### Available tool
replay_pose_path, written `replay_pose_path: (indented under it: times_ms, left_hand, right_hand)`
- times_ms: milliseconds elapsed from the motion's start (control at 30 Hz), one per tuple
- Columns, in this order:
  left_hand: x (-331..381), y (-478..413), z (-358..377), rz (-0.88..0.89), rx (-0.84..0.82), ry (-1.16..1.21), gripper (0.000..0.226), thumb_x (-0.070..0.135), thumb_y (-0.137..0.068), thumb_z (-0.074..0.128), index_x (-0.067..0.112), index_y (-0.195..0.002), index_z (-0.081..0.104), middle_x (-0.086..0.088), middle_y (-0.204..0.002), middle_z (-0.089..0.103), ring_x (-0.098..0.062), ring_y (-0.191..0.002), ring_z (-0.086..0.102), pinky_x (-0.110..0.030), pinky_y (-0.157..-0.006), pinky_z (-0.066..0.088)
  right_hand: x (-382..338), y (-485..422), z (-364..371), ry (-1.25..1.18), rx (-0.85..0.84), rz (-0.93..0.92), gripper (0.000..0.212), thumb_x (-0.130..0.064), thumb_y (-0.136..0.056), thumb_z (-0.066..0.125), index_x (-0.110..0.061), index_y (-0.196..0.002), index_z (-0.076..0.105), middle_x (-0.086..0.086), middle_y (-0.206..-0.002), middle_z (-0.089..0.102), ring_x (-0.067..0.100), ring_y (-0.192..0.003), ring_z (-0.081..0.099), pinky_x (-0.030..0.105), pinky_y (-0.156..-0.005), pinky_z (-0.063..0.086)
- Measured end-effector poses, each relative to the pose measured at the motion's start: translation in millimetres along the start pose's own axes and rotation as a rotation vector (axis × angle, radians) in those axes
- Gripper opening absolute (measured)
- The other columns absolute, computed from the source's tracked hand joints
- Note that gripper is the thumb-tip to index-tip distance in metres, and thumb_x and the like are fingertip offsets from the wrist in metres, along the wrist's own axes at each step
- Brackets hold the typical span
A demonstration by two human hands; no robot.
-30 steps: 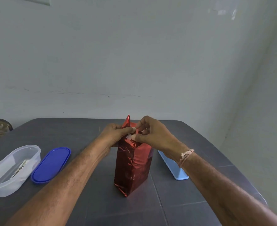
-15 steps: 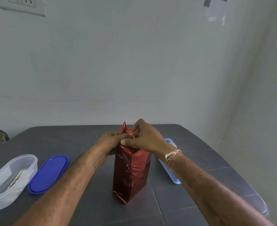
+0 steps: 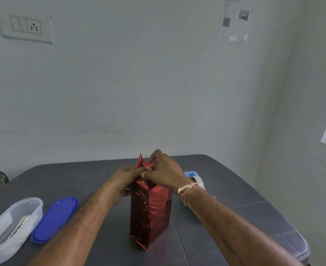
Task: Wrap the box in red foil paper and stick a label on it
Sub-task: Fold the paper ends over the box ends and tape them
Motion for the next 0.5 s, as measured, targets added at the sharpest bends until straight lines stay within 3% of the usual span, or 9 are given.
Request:
replay_pose_path:
  times_ms: [100, 167, 233, 333, 400, 500]
  left_hand:
    - [0, 4, 1, -0.001, -0.001, 0.008, 0.023, 0.035, -0.084, 0.080, 0.015, -0.093, 0.072, -0.002, -0.072, 0.075, -0.014, -0.064, 0.067, -0.027, -0.060, 0.049]
    - [2, 5, 2, 0.007, -0.007, -0.002, 0.022, 0.035, -0.082, 0.082, 0.017, -0.089, 0.073, 0.001, -0.070, 0.074, -0.013, -0.064, 0.066, -0.026, -0.060, 0.049]
    - [3, 5, 1, 0.022, -0.006, -0.021, 0.021, 0.036, -0.080, 0.084, 0.019, -0.088, 0.074, 0.004, -0.071, 0.074, -0.012, -0.067, 0.065, -0.024, -0.062, 0.051]
    - [7, 3, -1, 0.032, -0.039, -0.053, 0.025, 0.036, -0.078, 0.085, 0.016, -0.090, 0.076, 0.001, -0.076, 0.075, -0.011, -0.066, 0.067, -0.024, -0.062, 0.053]
    - [12, 4, 0, 0.049, -0.101, -0.086, 0.031, 0.035, -0.076, 0.085, 0.012, -0.096, 0.078, -0.003, -0.082, 0.076, -0.011, -0.066, 0.068, -0.023, -0.062, 0.054]
    - [22, 5, 4, 0.074, -0.205, -0.183, 0.020, 0.032, -0.079, 0.084, 0.015, -0.088, 0.080, -0.004, -0.084, 0.076, -0.011, -0.069, 0.068, -0.023, -0.069, 0.053]
  right_hand:
    - [7, 4, -6, -0.119, 0.021, 0.016, 0.039, -0.022, -0.083, 0.074, -0.025, -0.116, 0.054, 0.000, -0.115, 0.064, 0.018, -0.101, 0.064, 0.039, -0.088, 0.060]
    - [17, 10, -16, -0.299, 0.075, 0.012, 0.039, -0.011, -0.083, 0.072, -0.023, -0.117, 0.058, -0.001, -0.116, 0.063, 0.010, -0.095, 0.063, 0.023, -0.076, 0.058]
    - [28, 18, -26, -0.354, 0.168, -0.037, 0.038, -0.012, -0.084, 0.076, -0.023, -0.117, 0.061, -0.005, -0.116, 0.062, 0.005, -0.091, 0.058, 0.012, -0.069, 0.049]
    - [48, 20, -31, -0.301, 0.186, -0.081, 0.044, -0.025, -0.084, 0.081, -0.028, -0.123, 0.061, -0.012, -0.122, 0.059, 0.003, -0.110, 0.054, 0.020, -0.090, 0.047]
    - [60, 20, -24, -0.461, 0.080, -0.011, 0.048, -0.028, -0.084, 0.082, -0.029, -0.127, 0.061, -0.012, -0.125, 0.060, 0.003, -0.121, 0.054, 0.031, -0.105, 0.048]
    - [73, 19, -14, -0.685, -0.035, 0.085, 0.055, -0.028, -0.085, 0.082, -0.025, -0.134, 0.058, -0.003, -0.131, 0.061, 0.013, -0.124, 0.059, 0.035, -0.106, 0.052]
Point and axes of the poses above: each hand's wrist, its own y-axis away from the middle knuckle, its own z-axis out of the palm, x = y × z, the point moved 4 cm from there along -y, towards the middle knuckle
